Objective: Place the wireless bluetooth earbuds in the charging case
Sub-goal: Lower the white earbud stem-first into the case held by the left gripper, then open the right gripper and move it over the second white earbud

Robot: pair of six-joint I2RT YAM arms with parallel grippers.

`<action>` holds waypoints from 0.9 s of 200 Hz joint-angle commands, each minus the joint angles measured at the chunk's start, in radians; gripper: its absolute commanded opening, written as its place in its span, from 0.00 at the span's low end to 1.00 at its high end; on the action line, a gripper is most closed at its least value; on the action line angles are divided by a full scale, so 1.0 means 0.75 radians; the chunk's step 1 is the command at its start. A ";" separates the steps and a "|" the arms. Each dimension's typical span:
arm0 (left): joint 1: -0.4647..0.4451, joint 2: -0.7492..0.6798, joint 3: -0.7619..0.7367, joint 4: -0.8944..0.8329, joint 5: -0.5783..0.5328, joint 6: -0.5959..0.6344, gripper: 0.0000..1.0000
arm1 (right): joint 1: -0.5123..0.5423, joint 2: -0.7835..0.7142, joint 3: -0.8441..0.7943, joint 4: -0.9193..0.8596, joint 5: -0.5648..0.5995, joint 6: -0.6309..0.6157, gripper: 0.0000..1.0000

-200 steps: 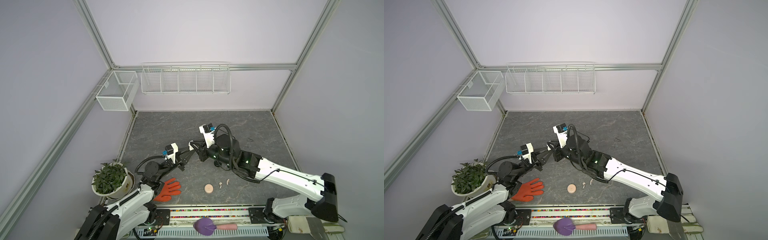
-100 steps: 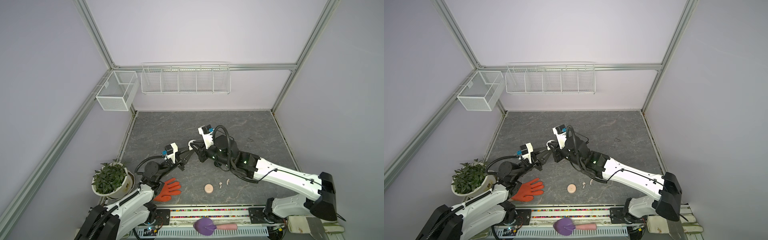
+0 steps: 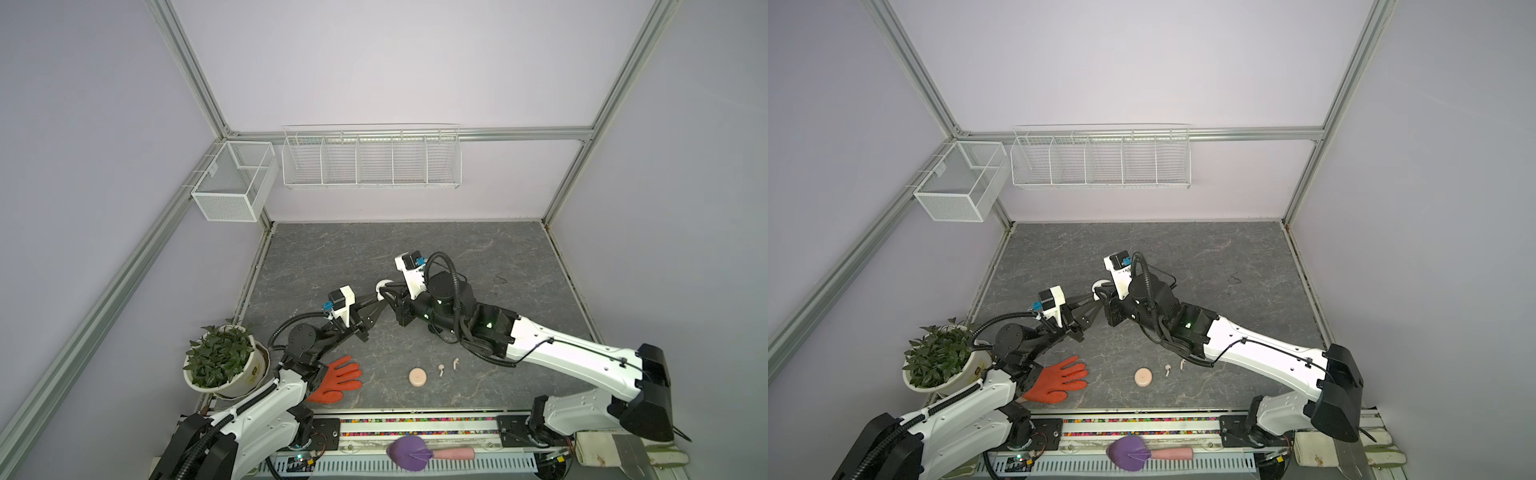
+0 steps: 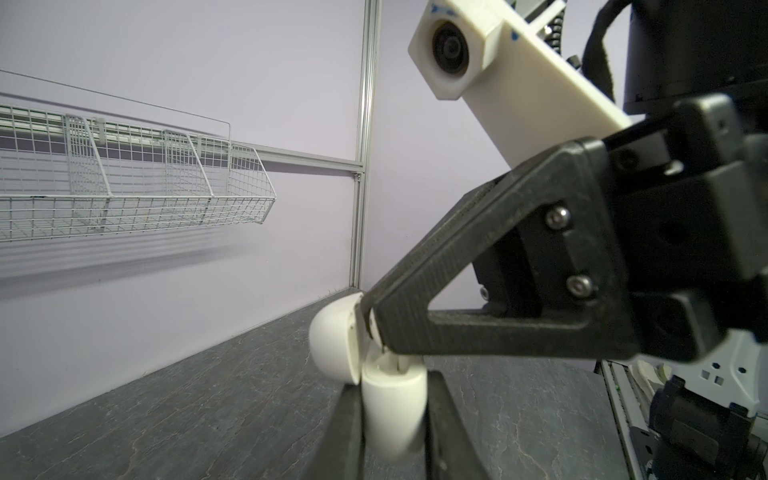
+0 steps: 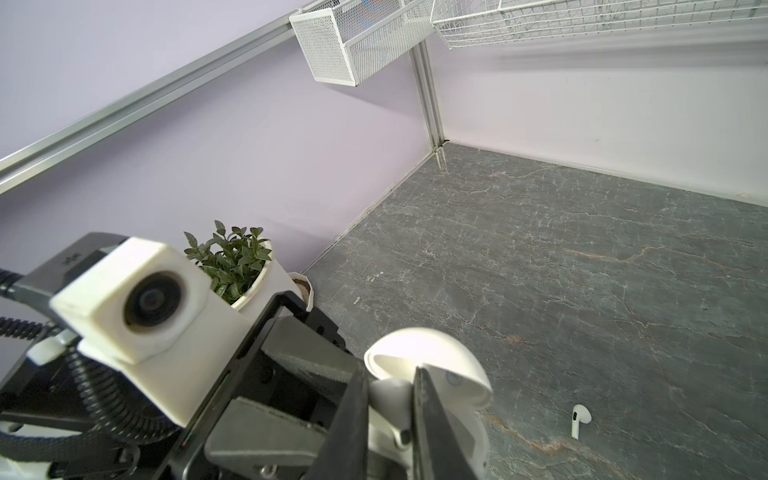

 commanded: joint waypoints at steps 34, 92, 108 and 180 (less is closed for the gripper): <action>-0.004 -0.030 -0.005 0.032 -0.008 0.017 0.00 | 0.010 0.039 0.040 -0.027 -0.005 -0.020 0.27; -0.004 -0.052 -0.006 -0.017 -0.009 0.018 0.00 | 0.009 -0.022 0.120 -0.114 -0.005 -0.034 0.38; -0.004 -0.069 -0.010 -0.043 -0.012 0.016 0.00 | 0.008 -0.058 0.145 -0.158 -0.006 -0.079 0.40; -0.004 -0.267 -0.134 -0.209 -0.083 0.017 0.00 | -0.225 -0.018 0.144 -0.337 -0.056 -0.151 0.40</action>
